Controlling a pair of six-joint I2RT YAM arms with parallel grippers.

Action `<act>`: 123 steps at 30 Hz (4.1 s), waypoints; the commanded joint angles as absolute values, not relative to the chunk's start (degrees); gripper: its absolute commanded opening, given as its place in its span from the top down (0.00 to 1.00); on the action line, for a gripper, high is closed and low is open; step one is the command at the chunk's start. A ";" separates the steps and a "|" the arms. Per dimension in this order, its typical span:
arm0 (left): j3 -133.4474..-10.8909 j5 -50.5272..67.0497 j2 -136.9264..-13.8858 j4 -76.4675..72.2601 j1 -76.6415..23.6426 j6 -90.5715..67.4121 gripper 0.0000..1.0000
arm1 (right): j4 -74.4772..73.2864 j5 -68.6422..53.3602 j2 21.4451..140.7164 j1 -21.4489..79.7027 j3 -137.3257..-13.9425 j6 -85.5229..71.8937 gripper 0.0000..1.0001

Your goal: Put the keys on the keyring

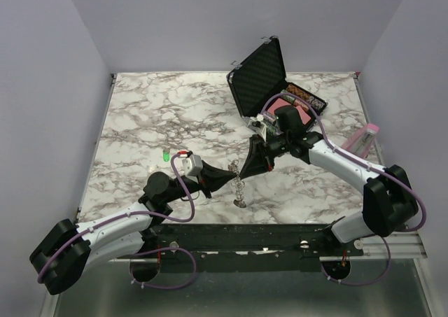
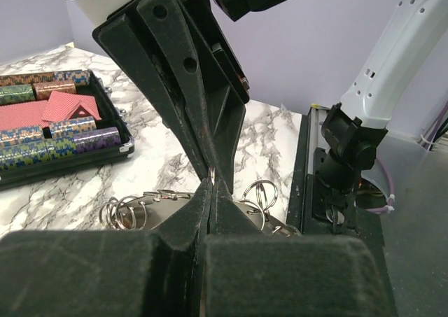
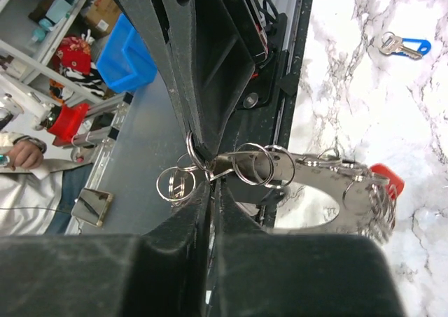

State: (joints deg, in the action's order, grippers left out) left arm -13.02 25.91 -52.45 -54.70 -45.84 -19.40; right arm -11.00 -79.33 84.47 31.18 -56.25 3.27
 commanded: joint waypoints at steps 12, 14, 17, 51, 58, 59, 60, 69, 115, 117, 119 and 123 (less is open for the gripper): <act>-9.93 26.36 -46.94 -59.94 -45.79 -16.00 1.00 | 11.41 -82.52 83.14 31.55 -50.19 -18.00 1.00; -9.67 26.98 -46.50 -60.12 -45.35 -15.82 1.00 | 13.61 -83.14 83.23 31.47 -49.40 -19.77 1.00; -9.67 27.86 -46.32 -60.29 -45.18 -15.91 1.00 | 17.21 -83.50 83.50 31.64 -48.17 -22.75 1.00; -7.56 31.64 -49.57 -64.24 -44.03 -21.27 1.00 | -30.58 -79.35 81.56 31.90 -60.04 31.18 0.59; -9.93 32.34 -56.06 -69.95 -44.38 -24.43 1.00 | -34.19 -81.91 81.04 32.17 -58.62 40.69 0.60; -10.37 32.43 -57.21 -70.74 -44.56 -24.69 1.00 | -34.19 -82.09 80.86 32.17 -58.54 40.61 0.61; -10.63 32.17 -58.17 -71.80 -44.73 -25.13 1.00 | -34.10 -81.92 80.95 32.08 -58.54 40.61 0.62; -11.43 30.85 -61.08 -75.24 -45.35 -26.19 1.00 | -29.62 -79.19 80.95 32.70 -57.75 35.16 0.66; -11.87 26.28 -61.87 -71.81 -47.11 -25.66 1.00 | -25.75 -78.22 80.51 33.57 -58.01 29.00 0.75; -11.95 26.28 -61.96 -71.54 -47.20 -25.58 1.00 | -25.75 -78.14 80.60 33.57 -58.01 29.00 0.77; -12.04 26.10 -61.96 -71.28 -47.20 -25.49 1.00 | -25.75 -78.13 80.68 33.57 -58.01 28.92 0.83; -12.30 26.02 -61.70 -70.32 -47.29 -25.14 1.00 | -25.75 -77.61 80.95 33.57 -58.27 28.48 0.90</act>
State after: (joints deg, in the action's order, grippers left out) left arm -10.50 27.68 -62.46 -70.19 -47.00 -26.04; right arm -26.48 -78.19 81.93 33.06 -58.11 29.32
